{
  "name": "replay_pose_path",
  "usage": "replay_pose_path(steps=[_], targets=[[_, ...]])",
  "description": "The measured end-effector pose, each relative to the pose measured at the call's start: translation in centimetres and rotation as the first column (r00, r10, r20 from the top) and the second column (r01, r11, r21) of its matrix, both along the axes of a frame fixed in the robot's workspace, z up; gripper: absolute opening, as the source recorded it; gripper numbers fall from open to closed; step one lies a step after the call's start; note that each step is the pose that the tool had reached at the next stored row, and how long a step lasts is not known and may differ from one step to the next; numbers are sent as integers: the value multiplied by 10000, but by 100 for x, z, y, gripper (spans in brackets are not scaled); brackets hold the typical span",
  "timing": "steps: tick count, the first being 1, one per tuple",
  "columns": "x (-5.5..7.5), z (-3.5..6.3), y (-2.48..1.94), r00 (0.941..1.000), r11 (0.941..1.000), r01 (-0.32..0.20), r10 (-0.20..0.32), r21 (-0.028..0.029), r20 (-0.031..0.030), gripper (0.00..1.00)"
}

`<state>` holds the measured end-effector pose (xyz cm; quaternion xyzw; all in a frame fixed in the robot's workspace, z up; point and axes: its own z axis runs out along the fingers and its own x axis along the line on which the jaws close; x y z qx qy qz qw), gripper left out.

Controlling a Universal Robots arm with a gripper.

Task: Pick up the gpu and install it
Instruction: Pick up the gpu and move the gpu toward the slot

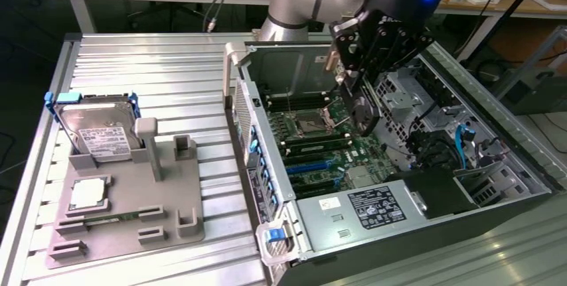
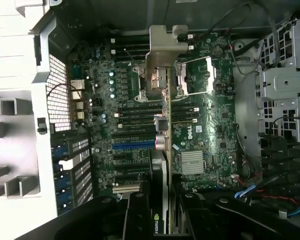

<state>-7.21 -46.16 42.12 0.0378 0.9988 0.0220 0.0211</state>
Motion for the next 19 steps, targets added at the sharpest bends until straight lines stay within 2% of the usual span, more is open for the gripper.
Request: replay_pose_path(steps=[19], targets=[[345,0,0,10000,10000,0,0,1,-4,27]])
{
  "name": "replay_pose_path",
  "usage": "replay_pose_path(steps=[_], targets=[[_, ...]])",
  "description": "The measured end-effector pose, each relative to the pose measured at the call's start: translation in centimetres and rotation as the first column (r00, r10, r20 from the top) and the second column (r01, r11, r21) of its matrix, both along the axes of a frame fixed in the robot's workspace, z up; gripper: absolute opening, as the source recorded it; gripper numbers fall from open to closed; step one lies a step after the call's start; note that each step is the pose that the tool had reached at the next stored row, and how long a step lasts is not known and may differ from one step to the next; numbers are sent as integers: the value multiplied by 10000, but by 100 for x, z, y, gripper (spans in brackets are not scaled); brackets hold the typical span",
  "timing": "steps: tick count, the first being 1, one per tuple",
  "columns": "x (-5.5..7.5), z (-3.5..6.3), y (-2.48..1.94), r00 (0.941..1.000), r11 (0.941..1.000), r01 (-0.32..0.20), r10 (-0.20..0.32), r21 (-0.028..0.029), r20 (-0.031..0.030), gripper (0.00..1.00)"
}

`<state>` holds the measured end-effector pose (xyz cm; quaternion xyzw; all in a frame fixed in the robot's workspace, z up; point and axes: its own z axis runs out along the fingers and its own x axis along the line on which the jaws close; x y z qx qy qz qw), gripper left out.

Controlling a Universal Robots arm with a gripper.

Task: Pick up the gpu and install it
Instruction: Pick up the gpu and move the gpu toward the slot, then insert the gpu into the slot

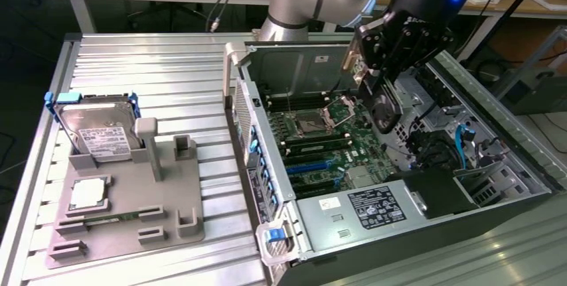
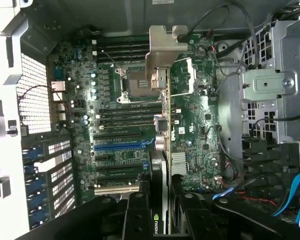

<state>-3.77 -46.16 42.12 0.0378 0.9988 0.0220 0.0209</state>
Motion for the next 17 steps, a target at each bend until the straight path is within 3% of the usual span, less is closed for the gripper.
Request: replay_pose_path(steps=[10,17], targets=[[181,0,0,10000,10000,-1,1,0,-5,27],[207,0,0,10000,10000,0,0,0,-5,27]])
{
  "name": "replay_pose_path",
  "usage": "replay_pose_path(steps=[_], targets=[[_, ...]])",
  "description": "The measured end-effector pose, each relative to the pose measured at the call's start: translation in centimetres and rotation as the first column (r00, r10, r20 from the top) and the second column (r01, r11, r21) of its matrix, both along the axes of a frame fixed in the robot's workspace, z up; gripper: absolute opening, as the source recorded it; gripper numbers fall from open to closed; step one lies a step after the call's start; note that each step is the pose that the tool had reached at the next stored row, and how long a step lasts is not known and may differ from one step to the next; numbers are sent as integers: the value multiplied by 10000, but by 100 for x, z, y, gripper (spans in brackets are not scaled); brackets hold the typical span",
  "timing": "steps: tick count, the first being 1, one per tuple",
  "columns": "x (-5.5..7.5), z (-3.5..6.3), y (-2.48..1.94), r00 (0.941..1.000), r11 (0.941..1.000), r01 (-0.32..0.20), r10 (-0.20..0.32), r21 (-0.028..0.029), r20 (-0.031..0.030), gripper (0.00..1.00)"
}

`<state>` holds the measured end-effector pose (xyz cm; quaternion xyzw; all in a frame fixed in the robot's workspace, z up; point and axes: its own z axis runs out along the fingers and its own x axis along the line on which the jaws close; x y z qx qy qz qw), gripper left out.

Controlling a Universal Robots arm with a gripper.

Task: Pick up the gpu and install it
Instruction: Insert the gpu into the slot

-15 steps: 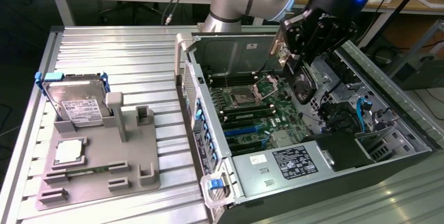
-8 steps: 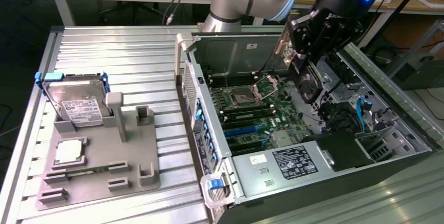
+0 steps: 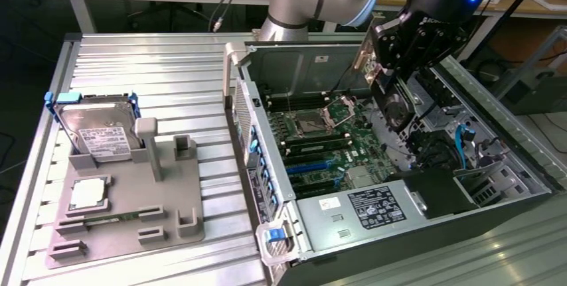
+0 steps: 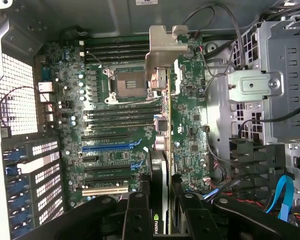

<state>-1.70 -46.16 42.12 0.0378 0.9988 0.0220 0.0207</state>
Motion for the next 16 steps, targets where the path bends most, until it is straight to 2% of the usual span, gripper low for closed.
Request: replay_pose_path(steps=[16], targets=[[0,0,0,9998,9998,-174,174,1,0,27]])
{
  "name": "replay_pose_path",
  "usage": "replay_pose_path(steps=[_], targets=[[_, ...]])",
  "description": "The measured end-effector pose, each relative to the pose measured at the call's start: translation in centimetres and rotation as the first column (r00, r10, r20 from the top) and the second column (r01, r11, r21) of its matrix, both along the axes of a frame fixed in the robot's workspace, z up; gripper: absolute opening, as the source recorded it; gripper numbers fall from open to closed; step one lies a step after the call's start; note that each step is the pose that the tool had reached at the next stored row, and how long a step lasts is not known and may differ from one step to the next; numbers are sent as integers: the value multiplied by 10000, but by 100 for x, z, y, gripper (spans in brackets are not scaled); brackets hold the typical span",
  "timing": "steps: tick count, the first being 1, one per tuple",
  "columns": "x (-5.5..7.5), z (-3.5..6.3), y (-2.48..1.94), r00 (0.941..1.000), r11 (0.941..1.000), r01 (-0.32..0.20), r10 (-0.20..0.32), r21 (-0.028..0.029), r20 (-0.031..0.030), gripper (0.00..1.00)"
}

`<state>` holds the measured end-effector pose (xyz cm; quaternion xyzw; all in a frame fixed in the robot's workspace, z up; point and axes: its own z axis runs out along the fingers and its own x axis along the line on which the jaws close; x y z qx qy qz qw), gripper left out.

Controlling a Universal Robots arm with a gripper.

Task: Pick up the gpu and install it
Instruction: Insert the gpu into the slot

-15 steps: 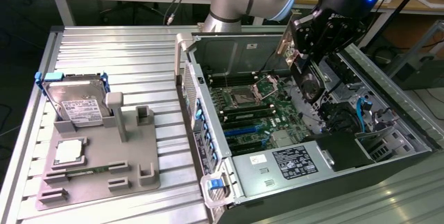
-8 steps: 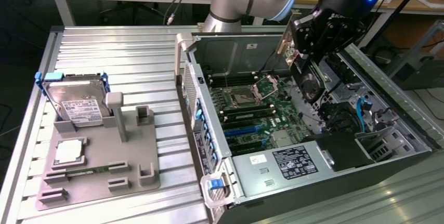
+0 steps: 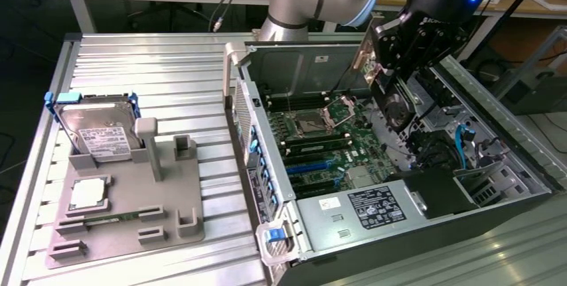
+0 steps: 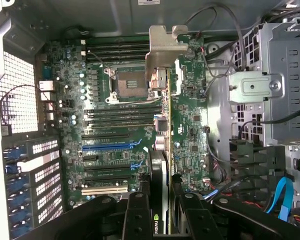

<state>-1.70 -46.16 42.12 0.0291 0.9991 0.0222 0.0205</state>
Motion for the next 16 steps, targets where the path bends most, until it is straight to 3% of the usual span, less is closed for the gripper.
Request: replay_pose_path(steps=[16], targets=[[0,0,0,9992,9992,-408,408,-1,0,27]])
